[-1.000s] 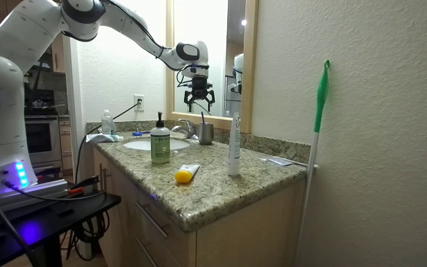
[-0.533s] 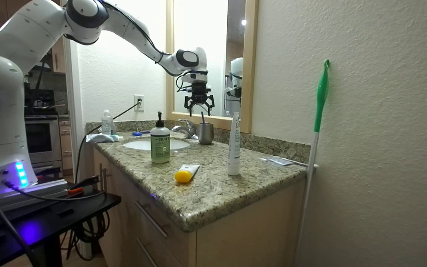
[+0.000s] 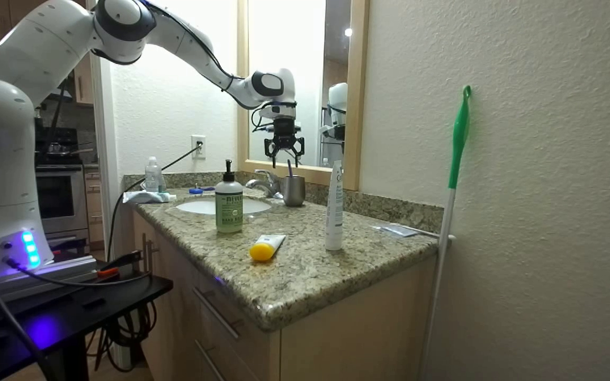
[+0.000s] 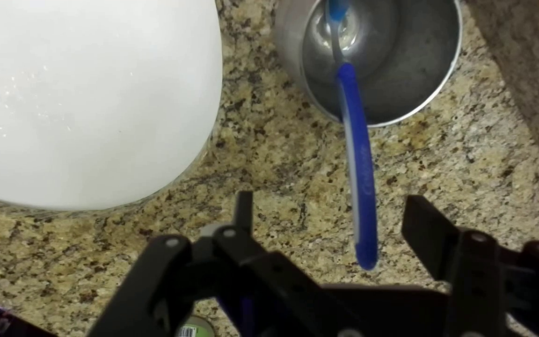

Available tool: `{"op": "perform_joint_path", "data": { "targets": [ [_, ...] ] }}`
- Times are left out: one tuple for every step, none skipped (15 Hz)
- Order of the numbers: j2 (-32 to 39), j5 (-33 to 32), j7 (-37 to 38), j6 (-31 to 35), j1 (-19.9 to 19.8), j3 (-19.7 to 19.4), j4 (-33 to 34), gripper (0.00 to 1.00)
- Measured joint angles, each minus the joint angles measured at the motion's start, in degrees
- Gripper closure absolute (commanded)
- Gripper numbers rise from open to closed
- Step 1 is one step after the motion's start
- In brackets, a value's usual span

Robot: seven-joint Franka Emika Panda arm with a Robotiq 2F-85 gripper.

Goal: Move the toothbrush cup to the right, take out the toothbrush and put it on the counter

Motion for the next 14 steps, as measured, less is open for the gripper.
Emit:
{"op": "perform_joint_path", "data": {
  "targets": [
    [0.0,0.0,0.01,-0.09,-0.04,0.0,0.0,0.54],
    [0.0,0.01,0.07,-0.17,-0.08,0.0,0.0,0.62],
    [0.0,0.01,0.1,-0.28,-0.14,0.0,0.0,0.68],
    [0.0,0.0,0.14,-0.41,-0.19,0.0,0.0,0.76],
    [0.0,0.0,0.2,-0.62,-0.24,-0.01,0.0,0.83],
    [0.0,0.0,0.25,-0.77,-0.26,-0.02,0.0,0.9],
    [0.0,0.0,0.32,-0.9,-0.27,-0.03,0.0,0.97],
    [0.0,0.0,0.36,-0.99,-0.28,-0.03,0.0,1.0],
    [0.0,0.0,0.43,-1.04,-0.28,-0.04,0.0,1.0],
    [-0.01,-0.08,0.63,-1.04,-0.27,-0.09,0.02,0.97],
    [0.0,-0.09,0.85,-1.04,-0.28,-0.19,0.03,0.97],
    [-0.01,-0.09,0.95,-1.12,-0.28,-0.31,0.04,0.97],
    [-0.01,-0.09,1.1,-1.24,-0.29,-0.4,0.04,0.97],
    [-0.03,-0.09,1.25,-1.41,-0.31,-0.45,0.07,0.97]
  ]
}}
